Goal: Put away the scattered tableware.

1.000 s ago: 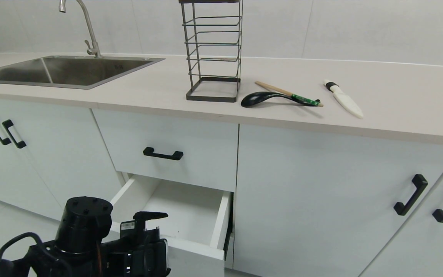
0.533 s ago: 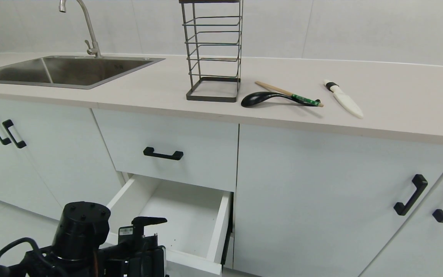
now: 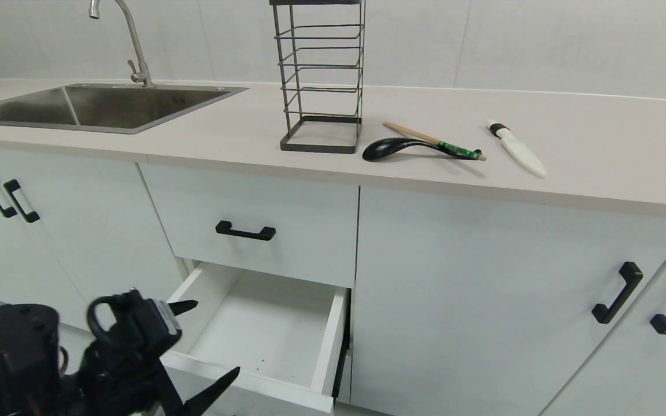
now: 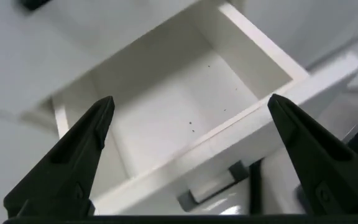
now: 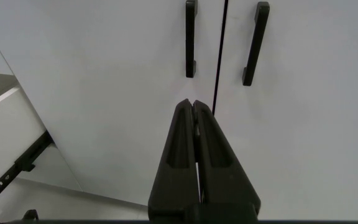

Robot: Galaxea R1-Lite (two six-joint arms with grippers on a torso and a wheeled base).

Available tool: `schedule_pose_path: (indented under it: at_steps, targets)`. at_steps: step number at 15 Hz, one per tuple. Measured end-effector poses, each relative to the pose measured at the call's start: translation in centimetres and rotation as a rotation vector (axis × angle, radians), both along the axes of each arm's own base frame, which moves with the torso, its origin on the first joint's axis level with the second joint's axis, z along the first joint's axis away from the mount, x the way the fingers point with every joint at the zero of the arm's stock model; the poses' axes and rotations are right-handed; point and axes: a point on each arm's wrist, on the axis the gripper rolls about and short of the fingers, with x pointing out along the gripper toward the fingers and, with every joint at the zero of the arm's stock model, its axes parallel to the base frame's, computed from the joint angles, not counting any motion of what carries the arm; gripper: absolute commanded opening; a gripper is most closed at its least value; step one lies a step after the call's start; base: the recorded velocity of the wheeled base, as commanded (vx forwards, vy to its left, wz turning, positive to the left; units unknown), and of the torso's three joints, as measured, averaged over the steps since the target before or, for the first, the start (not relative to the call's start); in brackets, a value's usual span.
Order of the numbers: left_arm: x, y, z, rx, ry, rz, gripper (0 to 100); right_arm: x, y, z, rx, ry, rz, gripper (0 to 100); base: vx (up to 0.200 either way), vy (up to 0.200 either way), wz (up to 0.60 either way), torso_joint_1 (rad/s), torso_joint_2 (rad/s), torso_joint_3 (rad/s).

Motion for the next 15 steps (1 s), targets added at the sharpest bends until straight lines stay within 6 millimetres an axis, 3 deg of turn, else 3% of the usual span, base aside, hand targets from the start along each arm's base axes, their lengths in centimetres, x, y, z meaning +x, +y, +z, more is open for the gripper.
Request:
schedule_pose_path:
  at_steps: [3,5,8,15]
  targets:
    - [-1.2,3.6,1.3,-0.359,0.175,0.287,100,0.0,0.0,0.0,0.000,0.000,0.000,0,0.000,0.000,0.00,0.000,0.00,0.000]
    - [-2.0,5.8,2.0,-0.516,0.212,0.365,100,0.0,0.0,0.0,0.000,0.000,0.000,0,0.000,0.000,0.00,0.000,0.00,0.000]
    - [-4.7,6.9,2.0,-0.503,0.105,0.335,100,0.0,0.0,0.0,0.000,-0.001,0.000,0,0.000,0.000,0.00,0.000,0.00,0.000]
    - [-12.2,6.5,1.3,-0.448,-0.225,0.213,100,0.0,0.0,0.0,0.000,0.000,0.000,0,0.000,0.000,0.00,0.000,0.00,0.000]
